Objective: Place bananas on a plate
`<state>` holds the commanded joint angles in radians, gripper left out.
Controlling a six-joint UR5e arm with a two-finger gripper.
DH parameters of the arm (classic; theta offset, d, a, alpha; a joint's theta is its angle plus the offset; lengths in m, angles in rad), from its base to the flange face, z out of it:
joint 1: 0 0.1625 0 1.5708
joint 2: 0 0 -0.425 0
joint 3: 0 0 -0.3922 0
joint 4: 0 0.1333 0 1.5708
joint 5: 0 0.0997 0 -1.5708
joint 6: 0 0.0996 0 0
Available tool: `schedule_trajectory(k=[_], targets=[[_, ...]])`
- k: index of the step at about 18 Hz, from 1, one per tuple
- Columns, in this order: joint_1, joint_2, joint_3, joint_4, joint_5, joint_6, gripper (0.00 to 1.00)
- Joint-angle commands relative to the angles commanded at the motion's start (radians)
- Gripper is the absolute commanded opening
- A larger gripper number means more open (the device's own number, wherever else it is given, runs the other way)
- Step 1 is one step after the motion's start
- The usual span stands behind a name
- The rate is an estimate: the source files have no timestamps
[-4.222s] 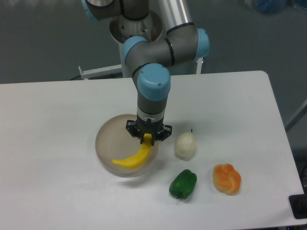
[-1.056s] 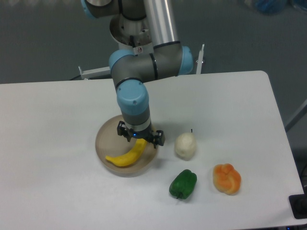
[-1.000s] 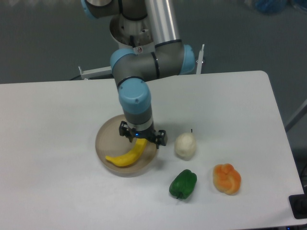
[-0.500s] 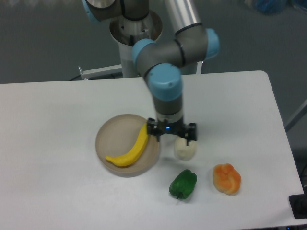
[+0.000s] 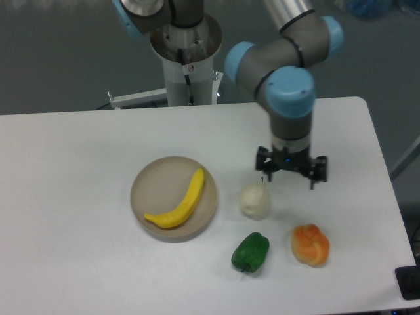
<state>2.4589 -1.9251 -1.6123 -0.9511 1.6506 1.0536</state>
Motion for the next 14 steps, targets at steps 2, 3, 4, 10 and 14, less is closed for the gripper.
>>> schedule_trajectory(k=[2, 3, 4, 10, 14], targets=[[0.028, -0.003, 0.014, 0.002, -0.002, 0.041, 1.00], [0.037, -0.002, 0.014, 0.002, -0.002, 0.069, 1.00], [0.043, 0.003, 0.014, 0.002, -0.002, 0.098, 1.00], [0.058, 0.003, 0.034, 0.003, 0.009, 0.157, 1.00], [0.058, 0.003, 0.035, 0.005, 0.009, 0.157, 1.00]])
